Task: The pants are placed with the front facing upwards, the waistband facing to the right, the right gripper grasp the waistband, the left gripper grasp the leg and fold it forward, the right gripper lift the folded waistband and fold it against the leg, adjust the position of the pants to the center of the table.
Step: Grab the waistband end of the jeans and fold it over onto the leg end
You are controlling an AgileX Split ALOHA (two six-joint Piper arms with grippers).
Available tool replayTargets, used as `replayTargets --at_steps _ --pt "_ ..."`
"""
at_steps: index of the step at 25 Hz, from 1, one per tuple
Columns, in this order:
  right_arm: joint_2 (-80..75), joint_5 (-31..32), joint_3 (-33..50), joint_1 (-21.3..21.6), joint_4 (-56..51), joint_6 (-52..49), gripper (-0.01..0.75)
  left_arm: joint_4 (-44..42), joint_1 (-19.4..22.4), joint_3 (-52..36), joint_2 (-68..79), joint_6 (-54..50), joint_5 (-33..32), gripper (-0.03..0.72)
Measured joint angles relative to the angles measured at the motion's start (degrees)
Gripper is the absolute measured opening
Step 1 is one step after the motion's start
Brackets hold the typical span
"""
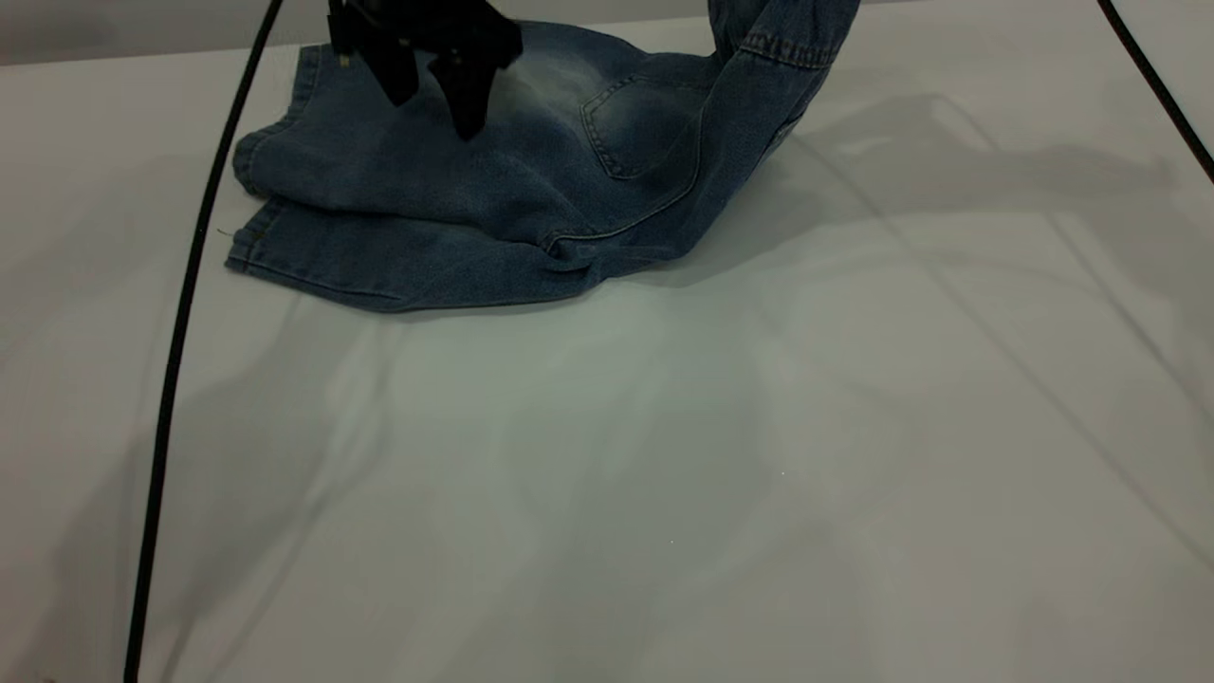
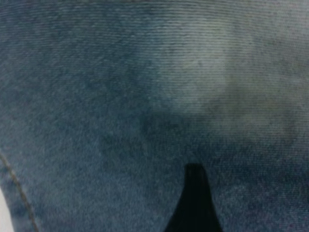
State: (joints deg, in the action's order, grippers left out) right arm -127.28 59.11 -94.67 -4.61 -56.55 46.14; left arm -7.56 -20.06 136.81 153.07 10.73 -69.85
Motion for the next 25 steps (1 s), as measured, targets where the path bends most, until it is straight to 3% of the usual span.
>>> replayTargets --at_steps 12,25 --pt "0.0 0.7 0.0 -0.1 0.0 -1.1 0.112 0.0 0.0 -0.1 2.6 0.7 0.1 0.514" --pt "2.9 1.9 -0.1 -4.4 -0.4 -2.8 0.112 0.1 0.0 -0.1 2.6 0.7 0.0 0.514"
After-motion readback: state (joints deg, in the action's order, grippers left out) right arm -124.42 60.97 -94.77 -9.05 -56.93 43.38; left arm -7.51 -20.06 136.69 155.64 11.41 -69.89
